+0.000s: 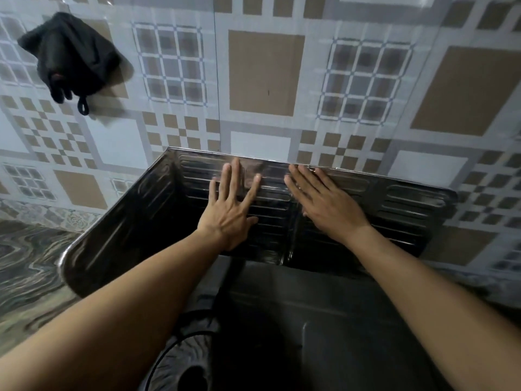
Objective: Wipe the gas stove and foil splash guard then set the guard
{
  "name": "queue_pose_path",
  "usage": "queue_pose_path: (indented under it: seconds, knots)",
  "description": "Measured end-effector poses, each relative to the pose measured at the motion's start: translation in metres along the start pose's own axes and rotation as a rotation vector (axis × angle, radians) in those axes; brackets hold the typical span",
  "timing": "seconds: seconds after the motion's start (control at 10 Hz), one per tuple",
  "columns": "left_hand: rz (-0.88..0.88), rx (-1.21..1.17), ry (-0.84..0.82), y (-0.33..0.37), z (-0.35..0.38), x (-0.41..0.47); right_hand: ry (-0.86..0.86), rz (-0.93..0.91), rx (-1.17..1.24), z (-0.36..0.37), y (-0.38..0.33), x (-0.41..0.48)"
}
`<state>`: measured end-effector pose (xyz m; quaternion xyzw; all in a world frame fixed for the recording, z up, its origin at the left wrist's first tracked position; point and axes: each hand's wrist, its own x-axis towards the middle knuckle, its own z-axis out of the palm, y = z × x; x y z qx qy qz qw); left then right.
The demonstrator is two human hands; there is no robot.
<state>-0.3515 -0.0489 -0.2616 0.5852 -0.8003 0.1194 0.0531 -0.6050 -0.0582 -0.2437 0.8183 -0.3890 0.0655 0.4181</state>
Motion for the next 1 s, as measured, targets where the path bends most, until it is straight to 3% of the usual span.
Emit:
queue_pose_path:
  seconds: [0.2, 0.4, 0.6, 0.8, 0.9, 1.0]
  knots:
    - [-0.066, -0.071, 0.064, 0.002, 0.011, 0.005, -0.026, -0.016, 0.001, 0.001, 0.018, -0.025]
    - [-0.186, -0.193, -0.003, 0.022, 0.013, 0.03, -0.128, 0.051, -0.087, 0.007, 0.042, -0.05]
    - [-0.162, -0.231, -0.074, 0.02, 0.011, 0.035, -0.158, 0.069, -0.096, 0.015, 0.037, -0.051]
    - [-0.172, -0.239, -0.166, 0.021, -0.015, 0.016, -0.264, 0.187, 0.035, -0.035, 0.015, -0.044]
    - [-0.178, -0.364, -0.199, 0.032, -0.051, -0.011, -0.333, 0.282, 0.183, -0.088, 0.003, -0.037]
    - [-0.151, -0.526, -0.069, 0.045, -0.074, -0.047, -0.192, 0.425, 0.352, -0.15, 0.006, -0.034]
